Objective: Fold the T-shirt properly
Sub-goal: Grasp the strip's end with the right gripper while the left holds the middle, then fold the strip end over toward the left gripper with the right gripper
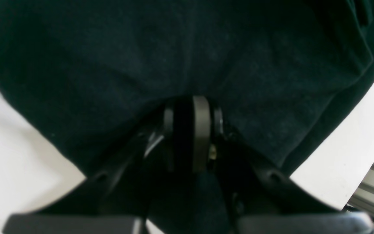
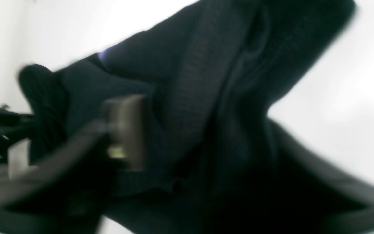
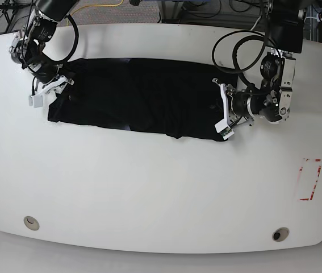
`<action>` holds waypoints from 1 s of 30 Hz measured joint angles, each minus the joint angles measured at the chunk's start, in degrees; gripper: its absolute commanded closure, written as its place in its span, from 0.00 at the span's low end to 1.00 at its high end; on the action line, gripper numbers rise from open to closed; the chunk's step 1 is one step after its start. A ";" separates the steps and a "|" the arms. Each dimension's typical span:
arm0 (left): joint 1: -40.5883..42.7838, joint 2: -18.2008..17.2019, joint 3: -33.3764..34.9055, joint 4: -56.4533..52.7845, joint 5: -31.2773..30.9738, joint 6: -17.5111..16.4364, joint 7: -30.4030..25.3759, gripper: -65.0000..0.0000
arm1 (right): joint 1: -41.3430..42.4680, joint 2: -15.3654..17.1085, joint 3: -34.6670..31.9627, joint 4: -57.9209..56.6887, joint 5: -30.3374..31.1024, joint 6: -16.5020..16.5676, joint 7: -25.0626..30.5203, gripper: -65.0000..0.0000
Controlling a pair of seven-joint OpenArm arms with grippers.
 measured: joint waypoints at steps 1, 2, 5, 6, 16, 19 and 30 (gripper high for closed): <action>-0.02 -0.02 0.00 0.00 0.00 0.00 0.02 0.92 | 0.02 -0.22 -0.09 0.02 -0.66 0.00 -0.04 0.87; -0.02 -0.04 0.00 0.00 0.02 0.02 0.02 0.92 | -0.04 -0.42 -0.09 0.02 -0.96 0.00 -0.02 0.93; -0.02 -0.04 0.00 -0.02 0.35 0.00 0.00 0.92 | -0.24 -0.42 -0.04 0.50 -2.43 0.00 -0.09 0.99; -0.02 -0.02 0.00 -0.02 0.68 0.00 0.00 0.92 | -0.33 -0.37 -0.04 1.18 -3.02 0.00 -0.24 0.99; -0.39 0.79 0.70 0.28 6.29 -0.61 -1.53 0.92 | -0.33 -0.33 -0.42 17.05 -6.67 0.04 -5.70 0.99; -1.01 1.11 2.32 0.39 7.69 -0.59 -1.51 0.92 | -1.03 -0.17 -1.49 22.64 -7.43 -0.33 -7.21 0.99; -3.69 4.04 5.22 0.15 10.88 -0.22 0.46 0.92 | -2.86 1.11 -14.64 34.42 -7.93 -4.15 -7.32 0.99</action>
